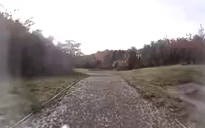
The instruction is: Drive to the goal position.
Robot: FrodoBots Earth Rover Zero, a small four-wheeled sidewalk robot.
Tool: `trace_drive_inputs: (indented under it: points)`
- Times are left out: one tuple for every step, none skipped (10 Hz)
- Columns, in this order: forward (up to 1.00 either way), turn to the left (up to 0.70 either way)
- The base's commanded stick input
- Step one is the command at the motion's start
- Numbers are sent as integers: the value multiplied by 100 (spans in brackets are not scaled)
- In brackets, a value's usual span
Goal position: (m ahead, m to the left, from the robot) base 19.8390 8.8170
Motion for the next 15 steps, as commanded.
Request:
trace_drive_inputs:
  points:
    - [70, 0]
    - [70, 0]
    - [70, 0]
    - [70, 0]
    - [70, 0]
    - [70, 0]
    - [70, 0]
    - [70, 0]
    - [70, 0]
    - [70, 0]
    - [70, 0]
    - [70, 0]
    - [70, 0]
    - [70, 0]
    - [70, 0]
